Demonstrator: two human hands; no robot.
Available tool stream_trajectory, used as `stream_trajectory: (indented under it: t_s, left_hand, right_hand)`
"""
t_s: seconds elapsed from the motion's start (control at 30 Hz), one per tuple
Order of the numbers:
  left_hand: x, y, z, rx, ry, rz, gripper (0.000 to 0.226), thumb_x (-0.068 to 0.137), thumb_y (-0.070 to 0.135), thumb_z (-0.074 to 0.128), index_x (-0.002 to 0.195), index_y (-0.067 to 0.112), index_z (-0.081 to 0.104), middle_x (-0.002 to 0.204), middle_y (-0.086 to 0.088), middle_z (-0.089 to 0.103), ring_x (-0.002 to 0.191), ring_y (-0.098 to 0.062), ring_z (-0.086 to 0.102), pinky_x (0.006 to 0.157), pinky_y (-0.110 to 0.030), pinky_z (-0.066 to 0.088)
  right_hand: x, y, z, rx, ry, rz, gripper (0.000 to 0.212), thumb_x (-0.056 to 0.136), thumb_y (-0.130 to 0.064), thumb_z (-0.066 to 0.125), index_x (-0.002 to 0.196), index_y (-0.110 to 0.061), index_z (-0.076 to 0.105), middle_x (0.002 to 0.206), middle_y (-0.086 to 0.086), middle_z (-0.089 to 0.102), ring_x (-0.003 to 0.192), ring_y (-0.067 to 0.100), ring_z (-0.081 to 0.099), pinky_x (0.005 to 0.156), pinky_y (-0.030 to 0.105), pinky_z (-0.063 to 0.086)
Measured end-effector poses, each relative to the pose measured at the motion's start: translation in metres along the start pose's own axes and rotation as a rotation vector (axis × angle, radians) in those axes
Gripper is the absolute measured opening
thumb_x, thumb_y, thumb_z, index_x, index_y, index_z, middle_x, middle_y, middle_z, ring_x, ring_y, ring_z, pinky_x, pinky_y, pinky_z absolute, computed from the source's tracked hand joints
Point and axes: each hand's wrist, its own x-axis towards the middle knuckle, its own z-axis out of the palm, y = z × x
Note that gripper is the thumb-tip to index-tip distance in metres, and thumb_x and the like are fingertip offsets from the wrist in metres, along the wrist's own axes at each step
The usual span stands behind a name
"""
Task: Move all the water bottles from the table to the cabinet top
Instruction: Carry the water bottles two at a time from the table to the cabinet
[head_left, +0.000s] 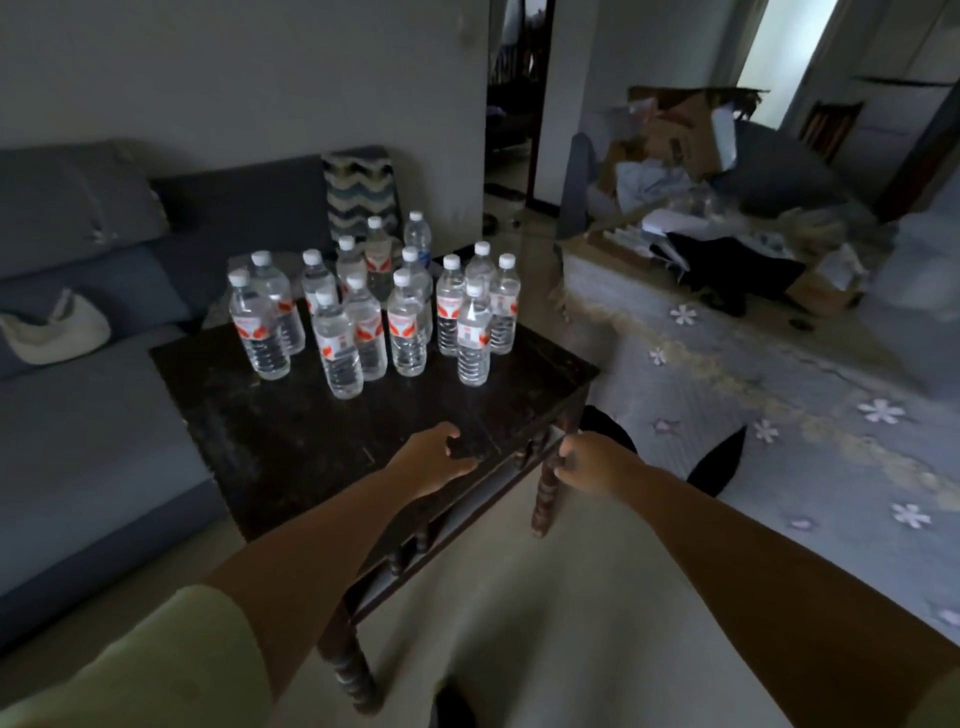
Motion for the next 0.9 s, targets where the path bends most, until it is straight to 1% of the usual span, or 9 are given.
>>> stream_trajectory:
  t_s: [0.17, 0.27, 0.33, 0.47, 0.57, 0.67, 0.8, 0.83, 0.9]
  left_hand:
    - [0.099, 0.001, -0.013, -0.013, -0.012, -0.008, 0.063, 0.082, 0.037, 0.072, 0.134, 0.013, 0.046, 0.113, -0.013, 0.063, 0.104, -0.026, 0.061, 0.083, -0.023, 0.042]
    - [0.155, 0.009, -0.028, 0.005, -0.02, 0.016, 0.06, 0.081, 0.037, 0.072, 0.132, 0.016, 0.049, 0.104, -0.006, 0.061, 0.102, -0.024, 0.061, 0.082, -0.024, 0.041]
    - [0.189, 0.013, -0.036, 0.001, -0.008, 0.04, 0.059, 0.082, 0.037, 0.071, 0.132, 0.017, 0.048, 0.109, -0.009, 0.063, 0.107, -0.028, 0.061, 0.084, -0.029, 0.044]
    - [0.228, 0.014, -0.036, -0.049, 0.012, -0.03, 0.073, 0.076, 0.044, 0.072, 0.135, 0.015, 0.041, 0.122, -0.012, 0.06, 0.112, -0.032, 0.059, 0.092, -0.041, 0.049]
    - [0.248, 0.012, -0.025, -0.146, 0.093, -0.097, 0.08, 0.072, 0.038, 0.08, 0.134, 0.01, 0.038, 0.129, -0.013, 0.055, 0.118, -0.032, 0.054, 0.098, -0.045, 0.046]
    - [0.266, 0.013, -0.013, -0.212, 0.145, -0.173, 0.09, 0.071, 0.037, 0.081, 0.14, 0.009, 0.031, 0.137, -0.014, 0.046, 0.126, -0.032, 0.048, 0.105, -0.046, 0.04]
    - [0.288, 0.016, 0.002, -0.321, 0.281, -0.253, 0.097, 0.07, 0.036, 0.083, 0.144, 0.007, 0.026, 0.141, -0.015, 0.043, 0.132, -0.031, 0.042, 0.109, -0.046, 0.036]
    - [0.292, 0.018, 0.005, -0.349, 0.316, -0.265, 0.098, 0.069, 0.034, 0.084, 0.144, 0.007, 0.027, 0.141, -0.015, 0.042, 0.132, -0.03, 0.041, 0.109, -0.047, 0.036]
    - [0.299, 0.022, 0.014, -0.454, 0.374, -0.291, 0.101, 0.065, 0.027, 0.087, 0.144, 0.008, 0.027, 0.142, -0.012, 0.041, 0.133, -0.028, 0.041, 0.109, -0.047, 0.037]
  right_hand:
    - [0.083, 0.007, -0.02, 0.019, -0.022, 0.029, 0.044, 0.092, -0.037, 0.057, 0.129, -0.014, 0.05, 0.131, 0.011, 0.054, 0.121, 0.027, 0.053, 0.095, 0.033, 0.043]
    - [0.135, 0.014, -0.044, 0.056, -0.038, 0.046, 0.047, 0.095, -0.035, 0.055, 0.134, -0.012, 0.045, 0.134, 0.014, 0.049, 0.121, 0.03, 0.052, 0.095, 0.035, 0.043]
    - [0.167, 0.019, -0.056, 0.1, -0.025, 0.055, 0.046, 0.095, -0.035, 0.054, 0.134, -0.011, 0.045, 0.133, 0.014, 0.049, 0.12, 0.03, 0.053, 0.093, 0.034, 0.043]
    - [0.223, 0.026, -0.053, 0.158, -0.063, 0.065, 0.048, 0.094, -0.036, 0.056, 0.133, -0.009, 0.046, 0.125, 0.015, 0.055, 0.113, 0.028, 0.057, 0.082, 0.03, 0.043]
    - [0.264, 0.026, -0.044, 0.289, -0.086, 0.088, 0.055, 0.092, -0.035, 0.06, 0.136, -0.007, 0.042, 0.132, 0.016, 0.053, 0.12, 0.029, 0.054, 0.096, 0.035, 0.046]
    - [0.305, 0.026, -0.038, 0.465, -0.047, 0.111, 0.076, 0.088, -0.034, 0.067, 0.146, -0.003, 0.029, 0.146, 0.018, 0.041, 0.134, 0.03, 0.043, 0.11, 0.04, 0.038]
    - [0.364, 0.029, -0.04, 0.645, 0.015, 0.014, 0.097, 0.078, -0.034, 0.077, 0.15, -0.002, 0.02, 0.154, 0.014, 0.031, 0.143, 0.025, 0.031, 0.117, 0.037, 0.028]
    - [0.375, 0.031, -0.041, 0.693, 0.043, -0.004, 0.098, 0.075, -0.031, 0.08, 0.149, -0.003, 0.023, 0.151, 0.011, 0.035, 0.139, 0.02, 0.035, 0.115, 0.033, 0.03]
    - [0.393, 0.033, -0.043, 0.789, 0.079, -0.061, 0.091, 0.07, -0.023, 0.084, 0.142, -0.009, 0.032, 0.136, -0.001, 0.045, 0.122, 0.003, 0.043, 0.101, 0.015, 0.036]
